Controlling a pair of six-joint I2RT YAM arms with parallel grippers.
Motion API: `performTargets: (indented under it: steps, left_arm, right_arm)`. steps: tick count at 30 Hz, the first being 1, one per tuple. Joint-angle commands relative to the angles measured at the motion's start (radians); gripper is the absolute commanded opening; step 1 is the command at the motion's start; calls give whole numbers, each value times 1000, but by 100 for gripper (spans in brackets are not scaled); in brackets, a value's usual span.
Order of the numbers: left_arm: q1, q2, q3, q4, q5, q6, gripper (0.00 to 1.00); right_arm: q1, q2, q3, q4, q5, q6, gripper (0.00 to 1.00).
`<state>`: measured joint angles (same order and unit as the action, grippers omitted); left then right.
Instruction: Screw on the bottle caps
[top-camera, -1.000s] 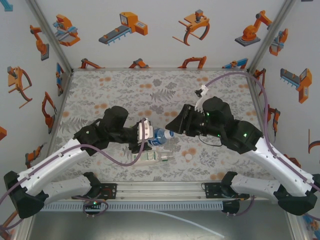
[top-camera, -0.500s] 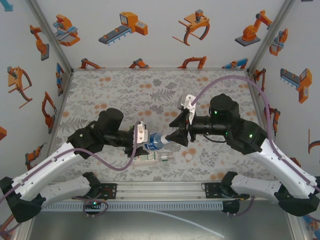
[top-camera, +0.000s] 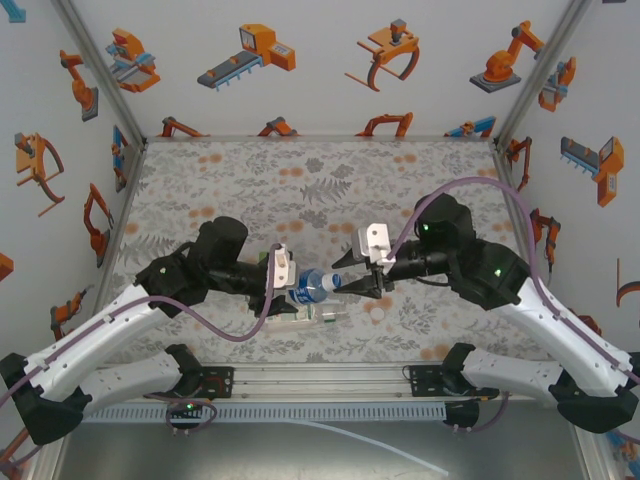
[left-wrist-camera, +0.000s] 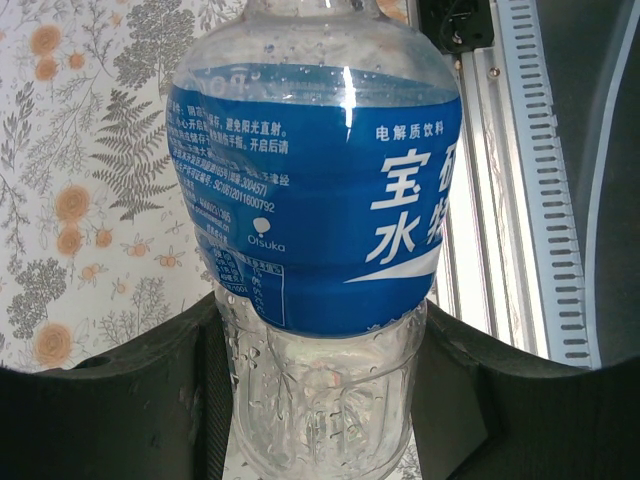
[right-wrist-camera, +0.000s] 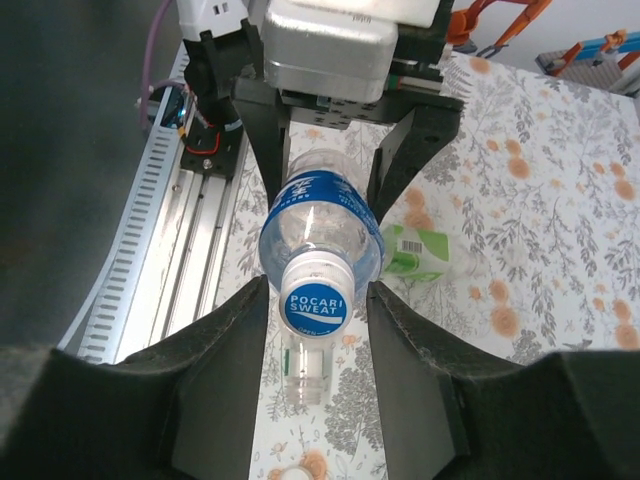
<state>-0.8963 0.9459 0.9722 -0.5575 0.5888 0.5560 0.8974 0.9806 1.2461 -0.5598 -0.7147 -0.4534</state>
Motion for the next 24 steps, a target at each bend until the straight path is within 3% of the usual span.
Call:
performTargets:
  steps: [1,9,13,15,17,21,24]
  left_arm:
    - [-3,-1,14,-14,36,14,0]
    - [-3,1,14,-14,40,8,0]
    - [-3,3,14,-12,40,6,0]
    - [-3,4,14,-14,36,4,0]
    - [-3,8,18,-13,29,3,0]
    - [-3,19,25,-13,7,1,0]
    - [-3,23,27,-10,-8,0,0]
  right_arm:
    - [-3,-5,-22,6,-13,-30,42]
    - [-3,6,-31,12,17,-27,32]
    - [-3,7,-33,19,31,-11,20]
    - [-3,5,-40,49,60,70,10]
    - [-3,-4,-64,107,103,216,0]
    - [0,-37,-151,266,283,702,0]
    - [4,-41,-159,238,474,1076,0]
